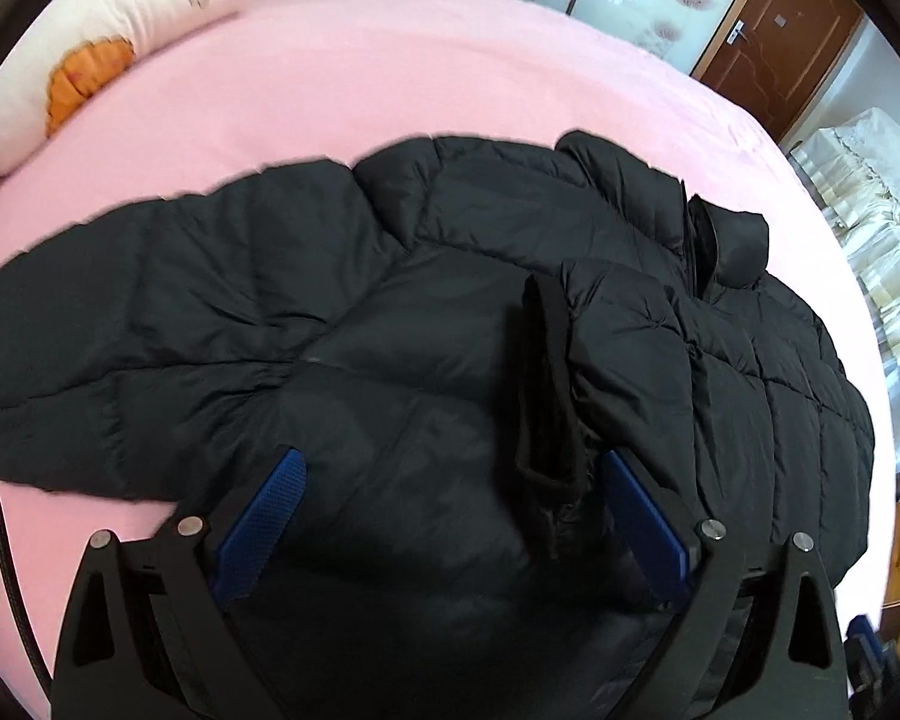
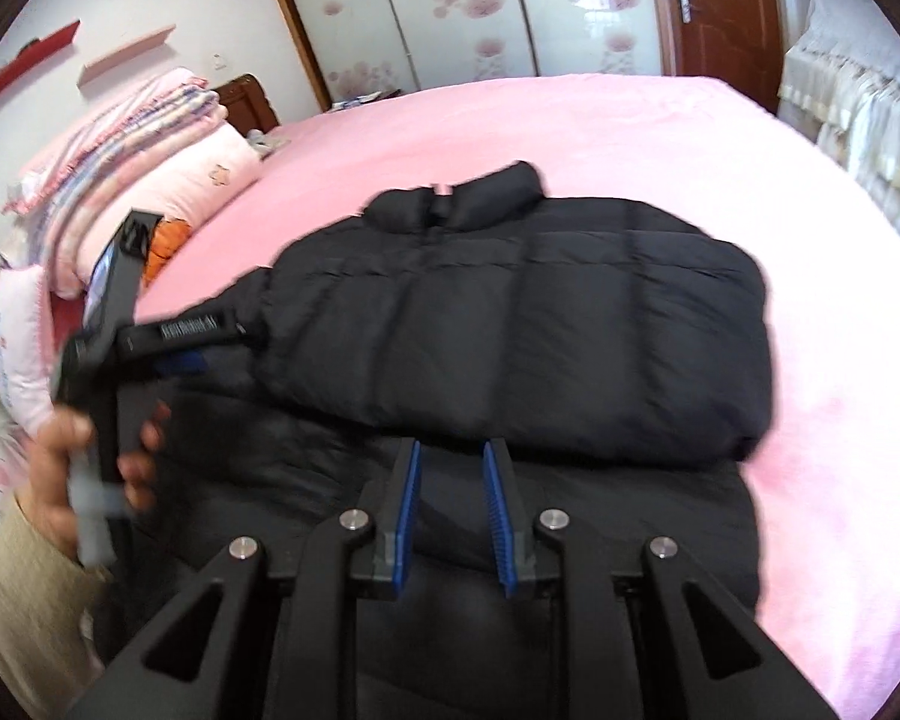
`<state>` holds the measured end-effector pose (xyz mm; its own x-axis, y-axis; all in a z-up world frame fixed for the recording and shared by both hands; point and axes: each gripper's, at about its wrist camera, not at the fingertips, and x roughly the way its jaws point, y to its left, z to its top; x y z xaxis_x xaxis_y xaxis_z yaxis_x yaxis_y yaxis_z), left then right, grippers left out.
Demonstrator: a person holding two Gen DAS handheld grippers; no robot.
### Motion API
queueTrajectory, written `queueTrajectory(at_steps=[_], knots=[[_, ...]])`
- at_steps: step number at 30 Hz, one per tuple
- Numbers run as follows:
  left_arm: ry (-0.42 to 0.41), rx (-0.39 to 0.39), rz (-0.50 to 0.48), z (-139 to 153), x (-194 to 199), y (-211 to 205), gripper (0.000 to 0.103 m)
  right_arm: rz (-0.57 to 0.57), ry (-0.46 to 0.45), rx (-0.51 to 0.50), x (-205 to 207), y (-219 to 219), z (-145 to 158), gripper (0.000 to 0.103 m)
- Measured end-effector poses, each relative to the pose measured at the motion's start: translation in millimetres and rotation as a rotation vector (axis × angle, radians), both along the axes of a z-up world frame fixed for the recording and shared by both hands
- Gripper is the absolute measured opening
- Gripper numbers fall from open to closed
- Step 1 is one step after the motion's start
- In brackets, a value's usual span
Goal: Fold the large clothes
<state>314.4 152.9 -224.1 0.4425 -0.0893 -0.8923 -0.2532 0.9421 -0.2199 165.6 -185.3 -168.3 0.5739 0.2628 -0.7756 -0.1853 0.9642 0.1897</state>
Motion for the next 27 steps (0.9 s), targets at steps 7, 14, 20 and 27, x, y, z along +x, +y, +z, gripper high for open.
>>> queueTrajectory(at_steps=[7, 14, 20, 27], knots=[[0.021, -0.147, -0.087, -9.5, 16.4, -17.0, 0.026, -0.142, 0.027, 0.049, 6.4, -54.0, -11.3, 0.030], [-0.021, 0.049, -0.170, 20.5, 22.9, -50.9, 0.009, -0.258, 0.036, 0.050, 19.6, -106.9, -8.5, 0.039], [-0.151, 0.133, -0.135, 75.3, 40.2, -48.3, 0.008, -0.333, 0.029, 0.027, 32.0, -139.8, -10.5, 0.039], [-0.147, 0.239, -0.114, 74.1, 48.9, -40.8, 0.008, -0.287, 0.066, -0.012, 65.4, -131.4, -32.6, 0.040]])
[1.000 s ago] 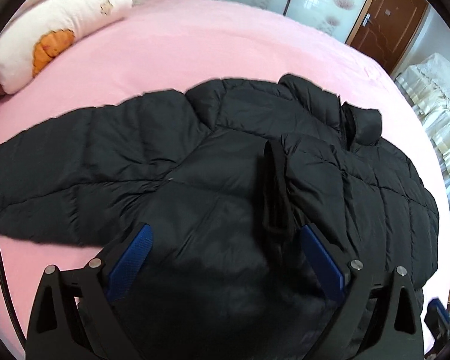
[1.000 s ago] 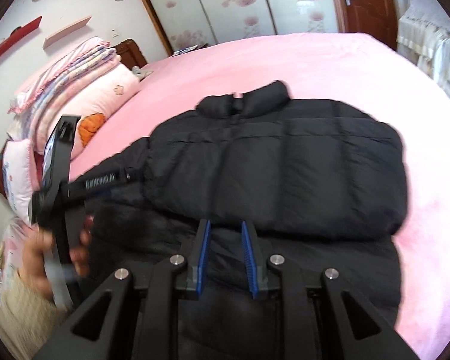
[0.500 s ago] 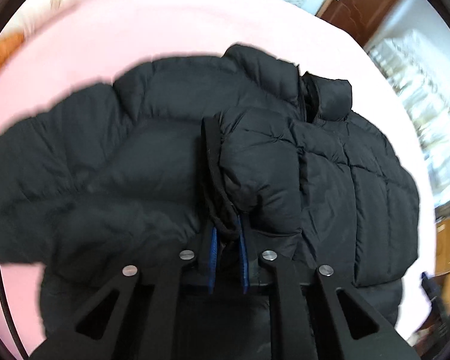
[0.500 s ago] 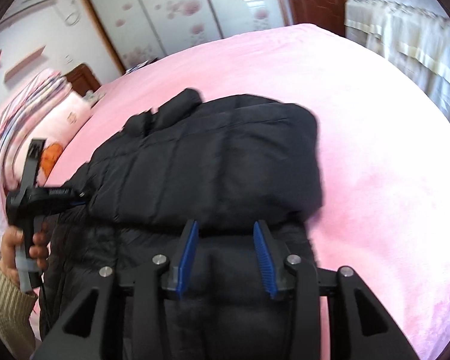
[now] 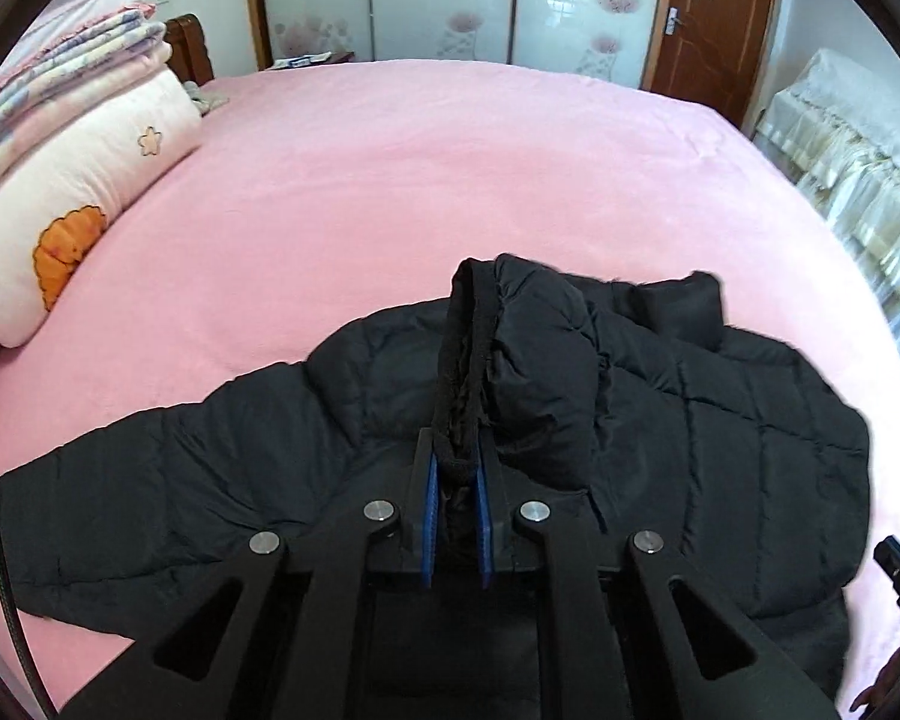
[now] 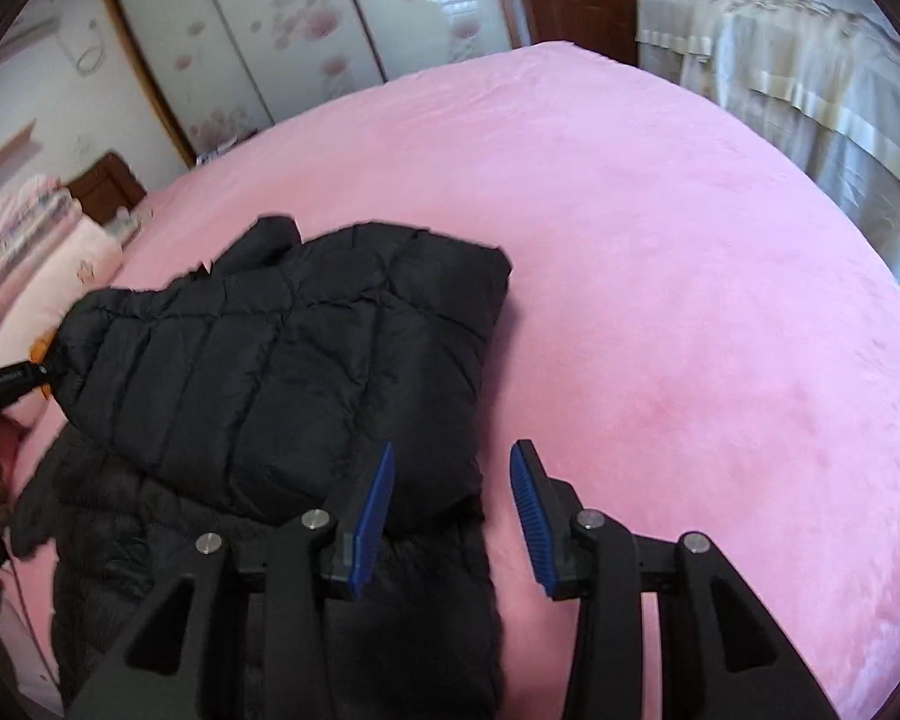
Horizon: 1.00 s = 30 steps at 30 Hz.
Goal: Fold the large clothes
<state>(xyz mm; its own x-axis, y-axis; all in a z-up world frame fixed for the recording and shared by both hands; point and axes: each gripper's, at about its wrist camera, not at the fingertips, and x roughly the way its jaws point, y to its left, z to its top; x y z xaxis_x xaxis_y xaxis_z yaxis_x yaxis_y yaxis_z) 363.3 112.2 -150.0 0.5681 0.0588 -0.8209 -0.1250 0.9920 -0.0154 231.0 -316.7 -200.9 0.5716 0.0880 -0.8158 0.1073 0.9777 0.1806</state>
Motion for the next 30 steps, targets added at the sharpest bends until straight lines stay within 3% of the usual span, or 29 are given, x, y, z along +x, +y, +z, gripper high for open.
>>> queueTrajectory(at_steps=[6, 9, 16, 18, 21, 26, 30], knots=[[0.071, 0.012, 0.080, -39.2, 7.2, 19.1, 0.008, 0.041, 0.062, -0.061, 29.2, 21.0, -26.5, 0.040], [0.121, 0.023, 0.084, -62.8, 10.8, 19.0, 0.008, 0.035, 0.130, -0.068, 38.9, 17.8, -42.5, 0.022], [0.184, 0.112, 0.065, -91.2, 8.1, 4.5, 0.009, 0.033, 0.158, -0.153, 37.3, 13.9, -44.5, 0.024], [0.191, 0.113, 0.033, -85.8, 5.4, 3.6, 0.012, 0.034, 0.161, -0.161, 34.3, 9.4, -34.2, 0.027], [0.173, 0.102, -0.009, -67.8, -2.8, 6.2, 0.025, 0.032, 0.125, -0.171, 30.3, 2.5, -13.9, 0.027], [0.106, 0.038, 0.031, -29.0, -15.1, 24.4, 0.026, 0.049, 0.017, -0.193, 25.2, -1.4, 27.2, 0.028], [0.047, 0.088, 0.009, -10.0, -7.2, 9.6, 0.027, 0.083, -0.030, -0.188, 41.6, 14.8, 39.1, 0.027]])
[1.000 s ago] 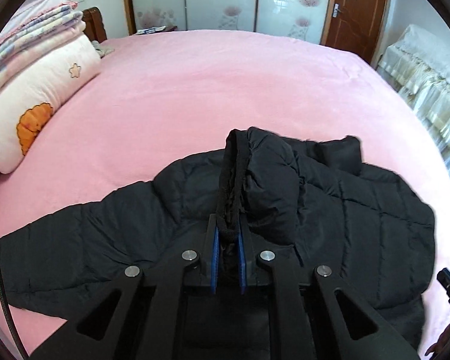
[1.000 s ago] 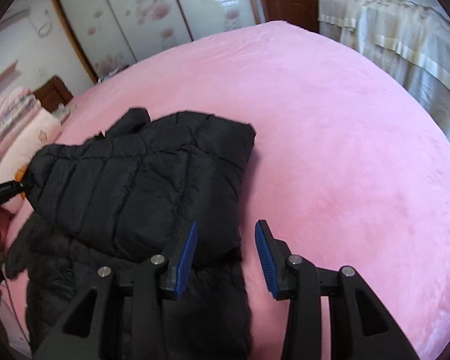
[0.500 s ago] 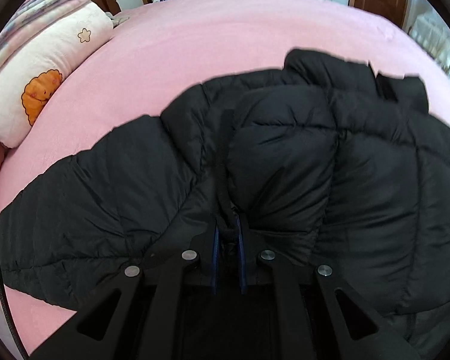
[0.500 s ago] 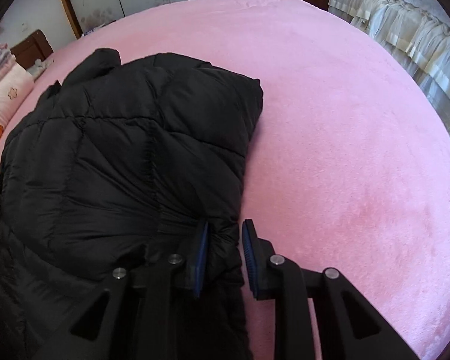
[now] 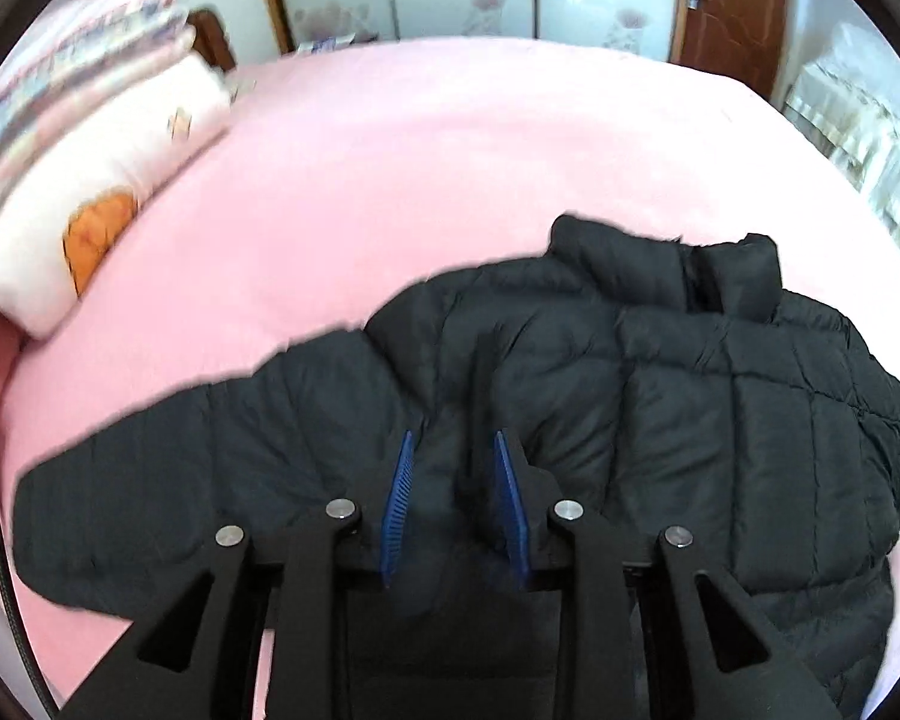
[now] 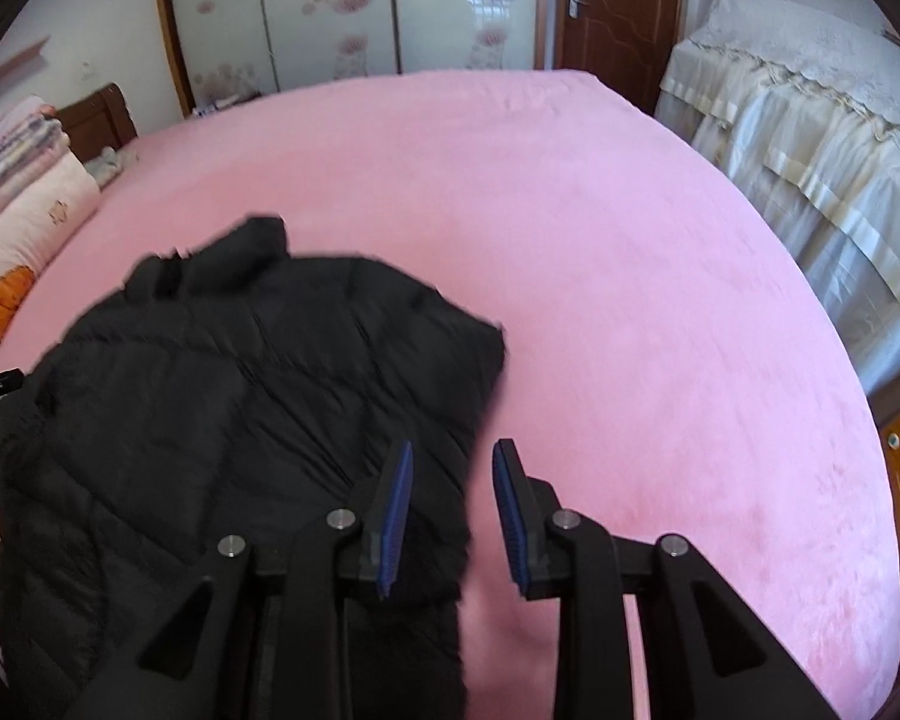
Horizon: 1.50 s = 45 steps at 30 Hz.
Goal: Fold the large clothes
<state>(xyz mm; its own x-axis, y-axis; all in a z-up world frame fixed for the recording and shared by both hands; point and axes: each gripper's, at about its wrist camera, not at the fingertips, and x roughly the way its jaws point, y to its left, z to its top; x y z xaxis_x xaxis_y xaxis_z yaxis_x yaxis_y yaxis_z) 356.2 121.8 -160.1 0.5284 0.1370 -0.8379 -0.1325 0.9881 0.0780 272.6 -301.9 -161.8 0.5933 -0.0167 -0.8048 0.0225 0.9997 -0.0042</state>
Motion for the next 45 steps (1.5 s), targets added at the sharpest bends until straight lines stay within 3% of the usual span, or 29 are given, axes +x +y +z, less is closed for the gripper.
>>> queueTrajectory(at_steps=[4, 9, 15, 16, 22, 32, 33, 35, 37, 45], knots=[[0.008, -0.027, -0.060, -6.7, 22.5, -31.9, 0.027, 0.046, -0.006, 0.008, 21.8, 37.6, -3.0, 0.009], [0.047, 0.017, -0.044, -31.0, 52.9, -67.5, 0.027, 0.087, 0.030, 0.010, 55.4, 76.6, -21.8, 0.009], [0.127, 0.028, 0.018, -61.1, 77.5, -55.2, 0.029, -0.020, 0.101, -0.039, 80.6, 43.7, -58.1, 0.004], [0.134, 0.025, 0.021, -63.5, 79.7, -54.5, 0.029, -0.037, 0.111, -0.028, 81.1, 31.8, -63.9, 0.000], [0.154, 0.075, -0.005, -75.1, 77.9, -62.3, 0.029, -0.090, 0.140, -0.035, 75.8, -0.9, -84.6, 0.000], [0.128, 0.107, -0.034, -69.5, 68.1, -70.0, 0.031, -0.117, 0.125, -0.056, 66.6, 10.5, -70.9, 0.000], [0.125, 0.101, -0.034, -67.6, 65.8, -69.9, 0.034, -0.122, 0.115, -0.042, 62.6, 10.6, -65.2, 0.000], [0.117, 0.089, -0.030, -61.9, 60.0, -68.8, 0.050, -0.124, 0.107, -0.023, 59.0, 12.6, -57.0, 0.001], [0.089, 0.097, -0.019, -52.0, 51.3, -67.9, 0.074, -0.119, 0.099, -0.002, 54.4, 14.3, -46.1, 0.002], [0.011, 0.057, -0.082, -5.5, -3.6, -78.7, 0.078, -0.074, 0.098, 0.079, 14.9, 39.3, -1.3, 0.002]])
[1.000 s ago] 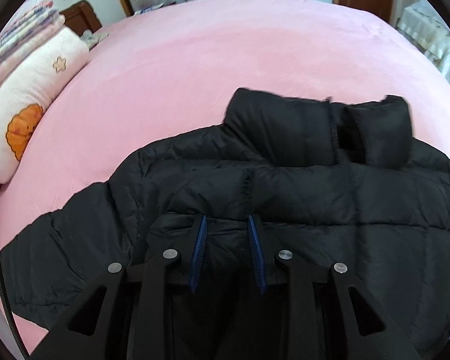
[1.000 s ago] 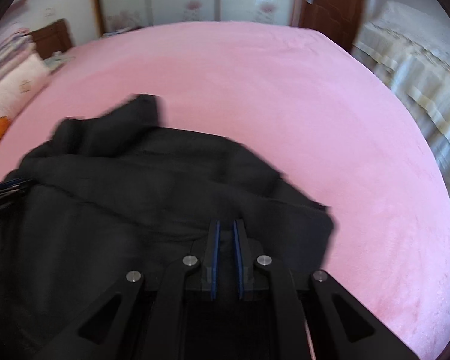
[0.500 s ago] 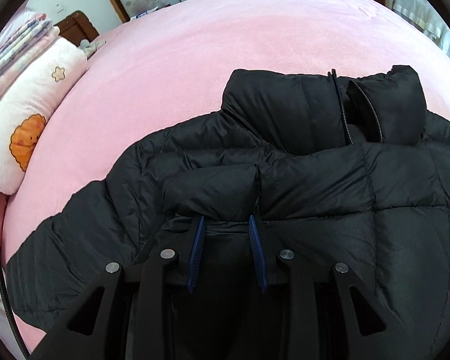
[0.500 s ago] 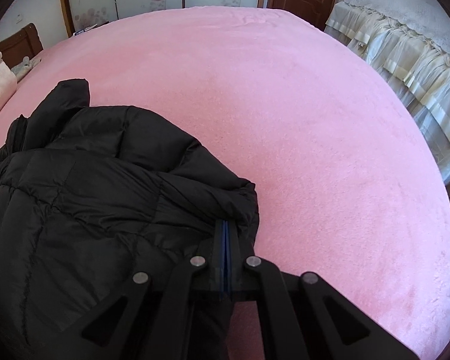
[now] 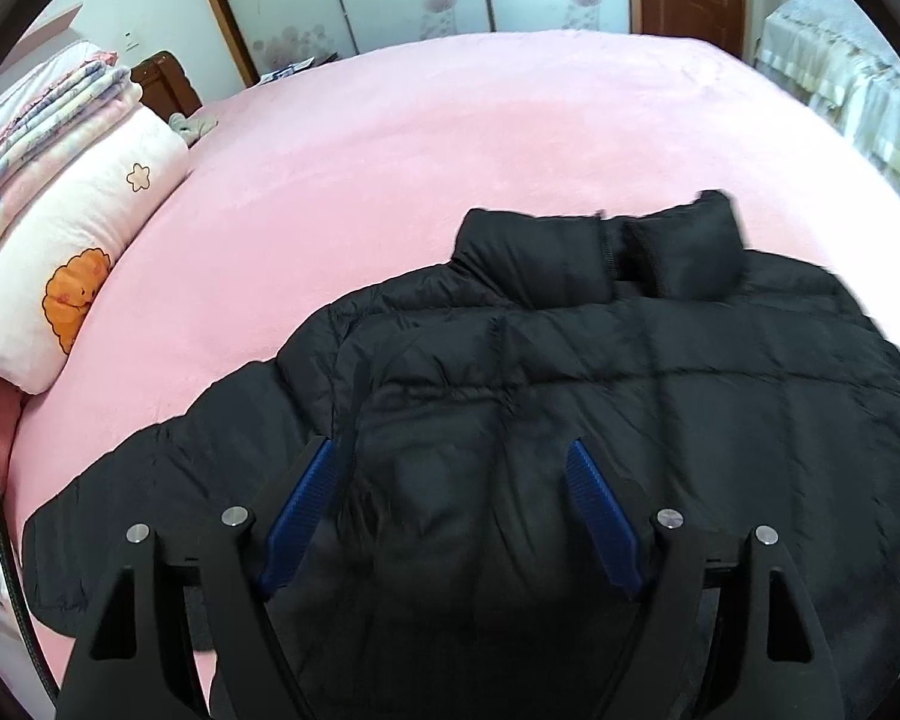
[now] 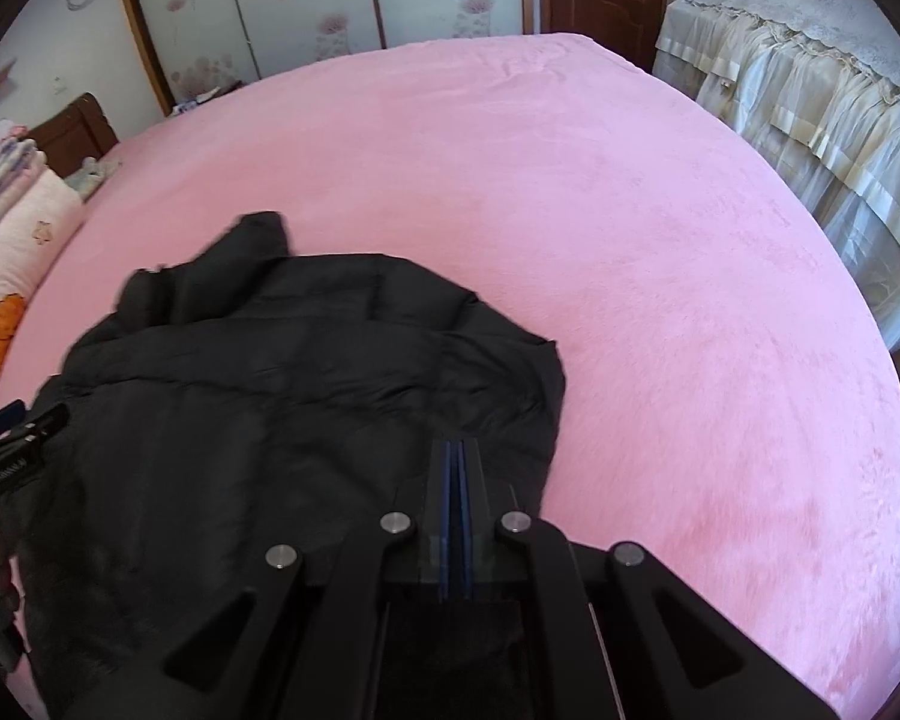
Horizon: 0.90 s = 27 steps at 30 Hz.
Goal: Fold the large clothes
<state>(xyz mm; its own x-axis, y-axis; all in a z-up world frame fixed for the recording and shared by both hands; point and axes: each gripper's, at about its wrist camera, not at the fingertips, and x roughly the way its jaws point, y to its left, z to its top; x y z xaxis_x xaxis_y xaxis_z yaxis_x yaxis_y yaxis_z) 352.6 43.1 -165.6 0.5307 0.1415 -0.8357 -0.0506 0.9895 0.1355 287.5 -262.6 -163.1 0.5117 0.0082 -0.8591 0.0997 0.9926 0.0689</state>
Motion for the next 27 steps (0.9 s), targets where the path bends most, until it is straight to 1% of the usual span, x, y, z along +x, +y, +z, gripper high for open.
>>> queueTrajectory(at_steps=[3, 4, 5, 7, 10, 14, 17, 19, 20, 23, 26, 27], knots=[[-0.025, -0.065, -0.025, 16.5, -24.4, -1.2, 0.078, 0.028, 0.011, 0.044, -19.6, 10.0, 13.3, 0.003], [-0.037, -0.077, -0.037, 22.2, -33.1, -1.1, 0.078, 0.035, 0.015, 0.055, -24.5, 13.0, 15.7, 0.003], [-0.048, -0.079, -0.051, 26.1, -37.0, 4.6, 0.078, 0.046, 0.017, 0.067, -30.9, 13.8, 18.8, 0.003], [-0.073, -0.071, -0.100, 35.1, -57.4, -0.9, 0.078, 0.058, -0.003, 0.073, -48.8, 22.8, 26.2, 0.003], [-0.085, -0.042, -0.155, 45.0, -83.8, -11.0, 0.078, 0.077, -0.061, 0.028, -73.3, 36.6, 37.3, 0.003], [-0.091, -0.065, -0.197, 59.6, -118.8, -14.3, 0.078, 0.088, -0.118, 0.026, -96.9, 48.0, 51.0, 0.003], [-0.071, -0.104, -0.188, 67.7, -134.2, -5.4, 0.078, 0.100, -0.150, 0.023, -110.5, 58.5, 61.0, 0.003], [-0.052, -0.144, -0.174, 73.4, -145.5, 5.7, 0.078, 0.144, -0.148, -0.007, -117.5, 72.9, 66.2, 0.003], [-0.057, -0.162, -0.163, 76.8, -151.7, 12.5, 0.078, 0.185, -0.147, -0.047, -121.8, 85.7, 69.1, 0.003], [-0.100, -0.189, -0.105, 84.4, -170.9, 45.3, 0.078, 0.253, -0.173, -0.123, -132.9, 115.9, 74.4, 0.003], [-0.092, -0.194, -0.052, 82.6, -179.1, 81.3, 0.079, 0.321, -0.185, -0.107, -140.9, 145.9, 80.5, 0.003], [-0.082, -0.185, -0.022, 80.5, -181.7, 99.5, 0.079, 0.338, -0.188, -0.108, -142.5, 157.6, 82.6, 0.003]])
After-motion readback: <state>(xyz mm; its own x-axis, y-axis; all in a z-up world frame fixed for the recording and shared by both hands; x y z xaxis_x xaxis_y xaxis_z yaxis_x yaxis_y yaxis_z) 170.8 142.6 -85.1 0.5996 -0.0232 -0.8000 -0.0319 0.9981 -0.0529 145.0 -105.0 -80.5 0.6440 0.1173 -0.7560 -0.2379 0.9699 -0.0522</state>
